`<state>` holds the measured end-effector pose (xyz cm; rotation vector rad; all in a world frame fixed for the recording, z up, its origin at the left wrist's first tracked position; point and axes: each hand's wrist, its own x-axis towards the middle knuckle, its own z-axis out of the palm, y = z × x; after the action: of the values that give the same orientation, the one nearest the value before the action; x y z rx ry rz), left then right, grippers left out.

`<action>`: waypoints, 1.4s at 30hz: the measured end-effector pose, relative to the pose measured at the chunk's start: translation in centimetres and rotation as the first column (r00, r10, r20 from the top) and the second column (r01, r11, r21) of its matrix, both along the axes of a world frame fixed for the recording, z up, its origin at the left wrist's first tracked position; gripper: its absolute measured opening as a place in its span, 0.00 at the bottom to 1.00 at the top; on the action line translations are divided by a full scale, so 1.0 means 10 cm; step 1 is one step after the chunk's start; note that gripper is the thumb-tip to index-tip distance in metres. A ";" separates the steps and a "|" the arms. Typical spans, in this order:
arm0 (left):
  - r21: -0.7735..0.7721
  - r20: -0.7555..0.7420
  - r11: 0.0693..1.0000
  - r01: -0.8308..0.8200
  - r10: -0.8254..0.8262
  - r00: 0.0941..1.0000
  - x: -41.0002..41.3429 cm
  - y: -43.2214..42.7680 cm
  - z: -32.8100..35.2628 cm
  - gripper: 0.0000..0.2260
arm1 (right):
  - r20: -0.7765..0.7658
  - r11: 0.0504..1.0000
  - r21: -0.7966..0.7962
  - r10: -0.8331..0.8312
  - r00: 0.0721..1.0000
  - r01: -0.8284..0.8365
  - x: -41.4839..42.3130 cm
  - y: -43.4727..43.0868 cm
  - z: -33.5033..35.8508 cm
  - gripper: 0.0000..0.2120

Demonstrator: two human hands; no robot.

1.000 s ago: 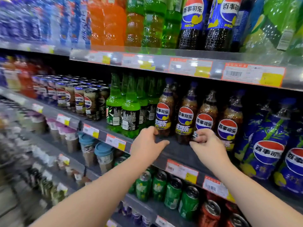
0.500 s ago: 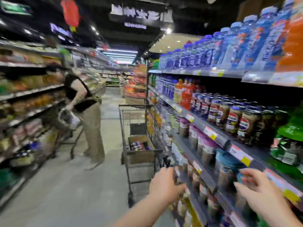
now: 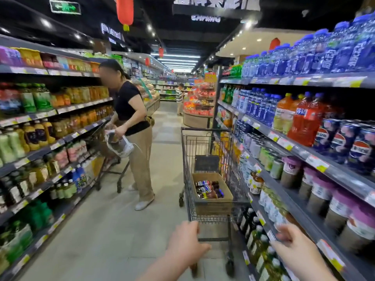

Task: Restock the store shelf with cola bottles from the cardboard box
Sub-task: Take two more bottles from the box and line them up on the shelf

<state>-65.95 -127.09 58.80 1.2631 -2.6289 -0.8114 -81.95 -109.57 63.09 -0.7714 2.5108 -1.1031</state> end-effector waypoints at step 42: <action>0.111 0.346 0.894 0.435 -0.445 0.826 -4.71 -5.56 -1.55 0.20 | 0.300 0.897 0.434 -0.234 0.925 0.086 -4.12 -5.43 -1.95 0.21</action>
<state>-113.06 -182.71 43.31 0.8796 -3.2974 -0.7227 -123.15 -163.88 43.62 -0.2267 2.4035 -0.6368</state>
